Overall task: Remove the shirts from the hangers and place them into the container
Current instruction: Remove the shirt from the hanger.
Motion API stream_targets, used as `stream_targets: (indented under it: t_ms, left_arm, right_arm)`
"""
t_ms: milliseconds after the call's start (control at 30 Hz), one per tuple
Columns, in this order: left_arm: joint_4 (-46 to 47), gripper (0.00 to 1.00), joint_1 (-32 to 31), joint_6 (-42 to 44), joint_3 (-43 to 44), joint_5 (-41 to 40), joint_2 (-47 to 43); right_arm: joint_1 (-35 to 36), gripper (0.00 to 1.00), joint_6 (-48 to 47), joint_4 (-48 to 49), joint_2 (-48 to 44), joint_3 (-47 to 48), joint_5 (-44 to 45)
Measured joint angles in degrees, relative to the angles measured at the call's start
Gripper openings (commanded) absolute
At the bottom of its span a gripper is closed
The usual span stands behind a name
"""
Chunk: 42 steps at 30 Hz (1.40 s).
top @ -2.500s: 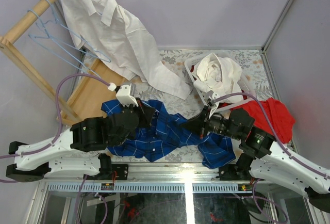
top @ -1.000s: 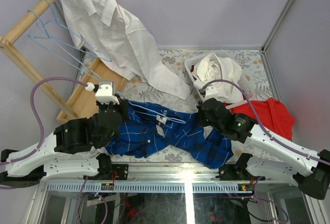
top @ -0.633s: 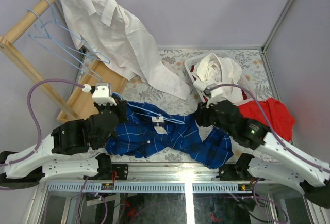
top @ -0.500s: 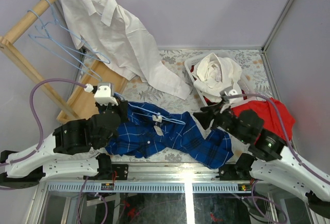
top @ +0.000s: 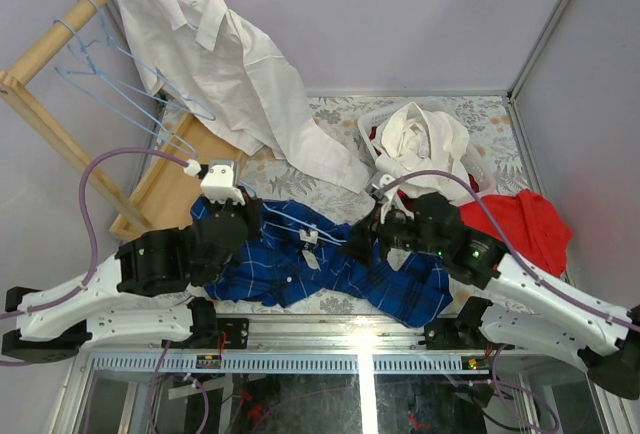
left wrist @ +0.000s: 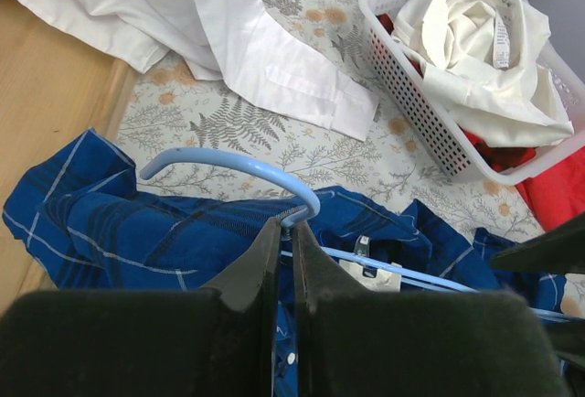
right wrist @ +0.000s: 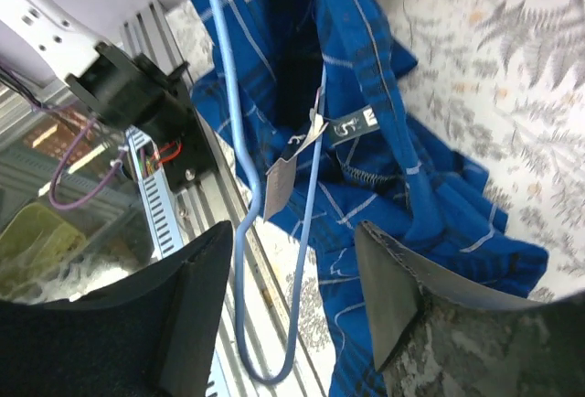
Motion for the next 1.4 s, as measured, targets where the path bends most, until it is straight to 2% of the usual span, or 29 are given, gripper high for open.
stream_targets:
  t_ms: [100, 200, 233, 300, 333, 400, 433, 500, 533, 633, 767, 867, 1000, 1100, 1233, 1400]
  left_arm:
    - [0.5, 0.00, 0.0, 0.0, 0.1, 0.9, 1.2]
    - [0.5, 0.00, 0.0, 0.0, 0.1, 1.5, 2.6]
    - [0.5, 0.02, 0.0, 0.0, 0.1, 1.5, 2.8]
    - [0.7, 0.18, 0.0, -0.1, 0.1, 1.6, 3.0]
    - [0.8, 0.23, 0.0, -0.3, 0.1, 1.6, 3.0]
    - [0.7, 0.27, 0.0, -0.7, 0.1, 1.4, 2.9]
    - [0.7, 0.38, 0.0, -1.1, 0.1, 1.1, 2.7]
    - [0.7, 0.73, 0.0, -1.5, 0.1, 1.0, 2.1]
    - [0.6, 0.83, 0.0, -1.2, 0.0, 1.1, 1.7]
    - [1.2, 0.93, 0.0, -1.1, -1.1, 2.6, 0.2]
    - [1.6, 0.94, 0.0, -1.5, -4.9, 5.1, -2.7]
    - [1.4, 0.91, 0.1, -4.0, -8.8, 6.2, -5.2]
    - [0.8, 0.85, 0.1, -9.0, -12.6, 7.1, -8.9]
    - [0.0, 0.85, 0.0, -11.9, -13.5, 7.1, -11.0]
    - [-0.1, 0.84, 0.1, -14.0, -13.5, 6.9, -12.4]
    - [-0.1, 0.76, 0.1, -14.1, -13.5, 6.3, -11.3]
  right_arm:
    - [0.0, 0.38, -0.7, -2.8, 4.7, 1.9, 0.0]
    - [0.0, 0.13, -0.9, -3.9, 5.9, 2.4, 0.5]
    - [0.0, 0.09, -0.7, -4.0, 5.7, 2.4, 0.7]
    - [0.1, 0.00, -0.8, -4.0, 5.4, 2.4, 0.6]
    - [0.2, 0.00, -0.8, -4.2, 5.1, 2.4, 0.6]
    - [0.3, 0.00, -0.1, -4.9, 4.5, 2.2, 1.4]
    - [0.2, 0.00, 0.5, -5.1, 4.1, 1.8, 2.6]
    - [0.0, 0.00, 2.0, -5.8, 3.4, 0.4, 5.3]
    - [0.0, 0.00, 2.8, -6.2, 3.1, -0.3, 6.1]
    - [0.0, 0.00, 6.2, -6.2, 2.4, -3.3, 7.9]
    - [0.0, 0.00, 12.4, -5.6, 1.4, -7.1, 9.2]
    - [0.0, 0.00, 16.5, -4.4, -0.2, -8.3, 8.6]
    - [0.0, 0.00, 21.9, -1.2, -5.2, -9.0, 3.8]
    - [0.0, 0.00, 24.1, -0.1, -8.4, -8.8, 0.0]
    - [0.0, 0.00, 24.9, -4.2, -11.7, -7.4, -0.9]
    - [0.0, 0.00, 23.3, -13.7, -12.5, -3.3, -1.0]
